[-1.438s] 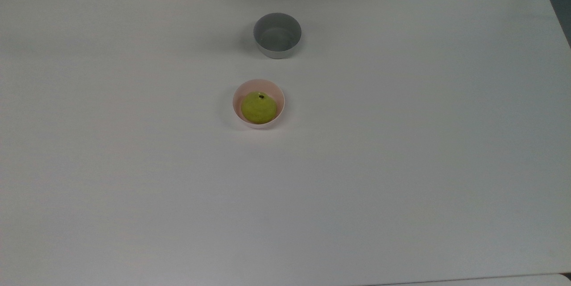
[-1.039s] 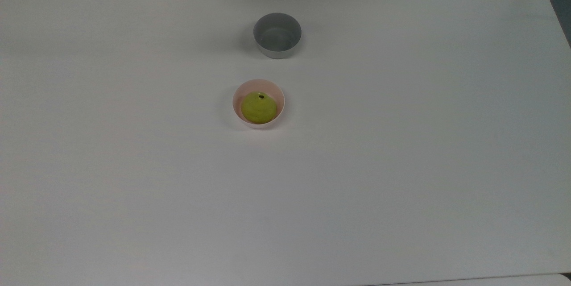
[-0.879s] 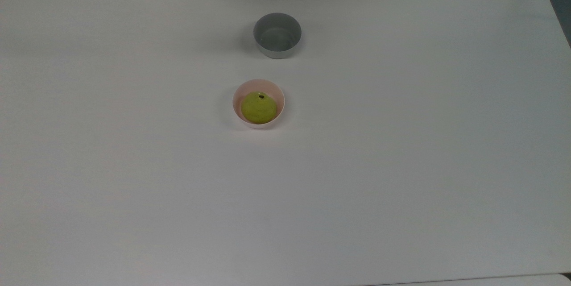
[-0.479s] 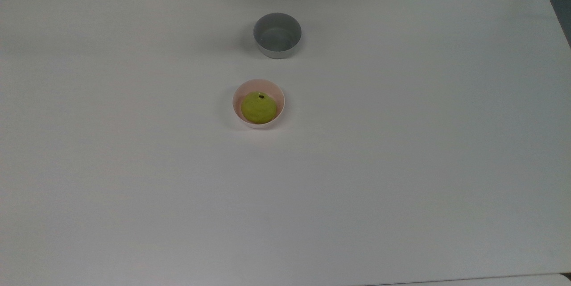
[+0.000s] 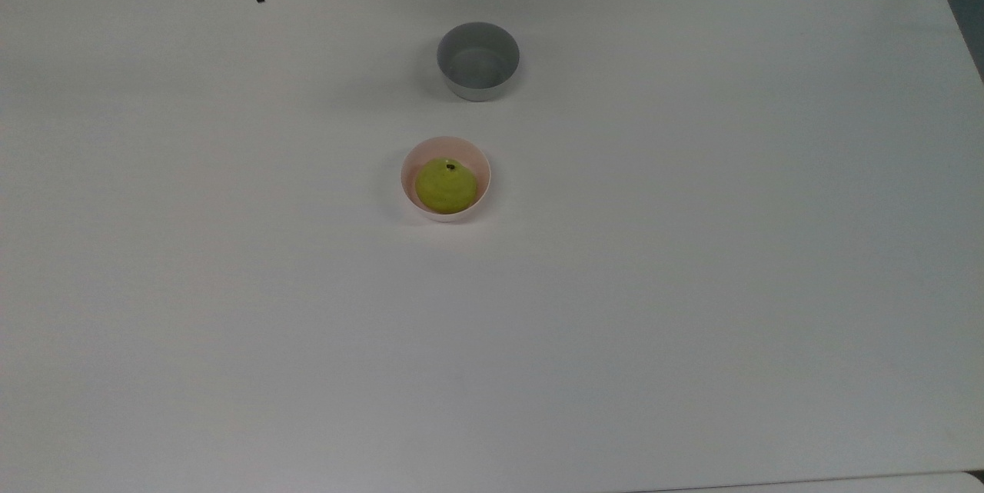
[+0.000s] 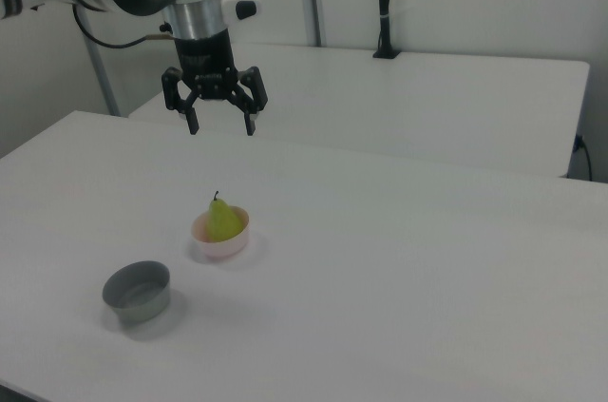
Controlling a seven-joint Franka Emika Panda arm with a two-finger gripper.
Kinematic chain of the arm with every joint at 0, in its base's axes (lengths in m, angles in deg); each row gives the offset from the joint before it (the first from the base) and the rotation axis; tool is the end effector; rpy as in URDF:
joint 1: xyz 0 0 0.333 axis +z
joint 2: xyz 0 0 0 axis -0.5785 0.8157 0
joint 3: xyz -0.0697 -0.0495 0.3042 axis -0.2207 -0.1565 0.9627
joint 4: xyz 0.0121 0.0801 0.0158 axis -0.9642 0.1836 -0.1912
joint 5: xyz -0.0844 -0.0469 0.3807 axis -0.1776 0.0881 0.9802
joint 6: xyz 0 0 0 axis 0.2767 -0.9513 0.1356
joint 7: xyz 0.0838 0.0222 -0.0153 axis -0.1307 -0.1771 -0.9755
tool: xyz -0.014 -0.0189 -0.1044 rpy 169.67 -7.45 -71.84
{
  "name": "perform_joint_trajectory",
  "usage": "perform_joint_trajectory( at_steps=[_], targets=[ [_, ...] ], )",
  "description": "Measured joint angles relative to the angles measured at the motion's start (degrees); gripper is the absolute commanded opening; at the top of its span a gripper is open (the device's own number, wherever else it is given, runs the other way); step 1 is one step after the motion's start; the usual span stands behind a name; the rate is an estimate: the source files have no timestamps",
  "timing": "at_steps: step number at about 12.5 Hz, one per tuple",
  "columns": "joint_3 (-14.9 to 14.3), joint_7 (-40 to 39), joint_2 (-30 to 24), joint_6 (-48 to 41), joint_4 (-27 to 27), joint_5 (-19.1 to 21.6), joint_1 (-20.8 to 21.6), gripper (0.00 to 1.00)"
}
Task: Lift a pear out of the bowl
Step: 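Move the open gripper down over the green pear in the pink bowl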
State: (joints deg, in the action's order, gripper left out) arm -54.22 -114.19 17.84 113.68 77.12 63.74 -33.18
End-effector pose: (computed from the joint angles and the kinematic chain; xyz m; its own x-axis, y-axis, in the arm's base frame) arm 0.5697 -0.0665 0.5999 0.9453 0.3243 0.0359 0.3247 -0.9458 -0.0069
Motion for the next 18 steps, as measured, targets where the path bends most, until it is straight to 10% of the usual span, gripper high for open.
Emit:
perform_joint_trajectory(
  at_steps=[7,18],
  targets=[
    [4.18,22.22,4.16,16.02,9.74,-0.11,5.88,1.0],
    [4.95,23.9,17.24,27.28,10.55,-1.6,7.33,0.96]
  ],
)
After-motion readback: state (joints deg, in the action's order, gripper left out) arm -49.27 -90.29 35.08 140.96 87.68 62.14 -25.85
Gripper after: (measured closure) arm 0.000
